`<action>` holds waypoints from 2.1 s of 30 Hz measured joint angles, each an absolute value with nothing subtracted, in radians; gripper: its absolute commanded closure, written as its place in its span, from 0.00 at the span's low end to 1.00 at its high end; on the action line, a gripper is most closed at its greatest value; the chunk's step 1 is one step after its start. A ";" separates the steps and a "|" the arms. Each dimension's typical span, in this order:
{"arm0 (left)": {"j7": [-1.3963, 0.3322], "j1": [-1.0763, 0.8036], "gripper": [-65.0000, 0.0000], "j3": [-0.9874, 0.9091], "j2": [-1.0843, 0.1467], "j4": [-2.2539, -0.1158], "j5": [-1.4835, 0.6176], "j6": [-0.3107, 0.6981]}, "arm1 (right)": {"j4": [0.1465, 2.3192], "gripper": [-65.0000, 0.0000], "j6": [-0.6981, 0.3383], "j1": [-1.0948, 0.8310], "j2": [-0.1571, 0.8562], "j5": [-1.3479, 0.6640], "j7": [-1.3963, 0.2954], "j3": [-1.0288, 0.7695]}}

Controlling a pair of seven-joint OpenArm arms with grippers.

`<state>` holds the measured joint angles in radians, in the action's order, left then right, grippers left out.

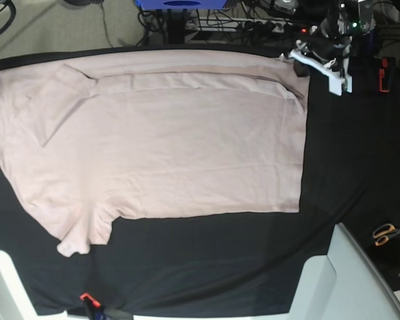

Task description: Fold the T-shirt properly

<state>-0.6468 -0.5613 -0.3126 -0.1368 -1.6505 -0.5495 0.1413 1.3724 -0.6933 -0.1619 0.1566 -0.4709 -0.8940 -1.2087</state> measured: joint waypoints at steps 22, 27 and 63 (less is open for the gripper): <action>-0.648 -0.356 1.00 -0.176 -0.100 -1.516 -0.554 0.121 | 1.372 0.99 -0.693 -0.162 0.157 -0.471 -0.895 -1.208; -0.648 -0.331 1.00 -0.177 -0.093 -1.513 -0.554 0.119 | 1.372 0.99 -0.693 -0.162 0.157 -0.471 -0.894 -1.208; -0.649 -0.554 1.00 -0.704 -0.166 -1.696 -0.557 0.131 | 0.093 0.61 -0.422 0.622 0.493 -0.482 0.085 0.007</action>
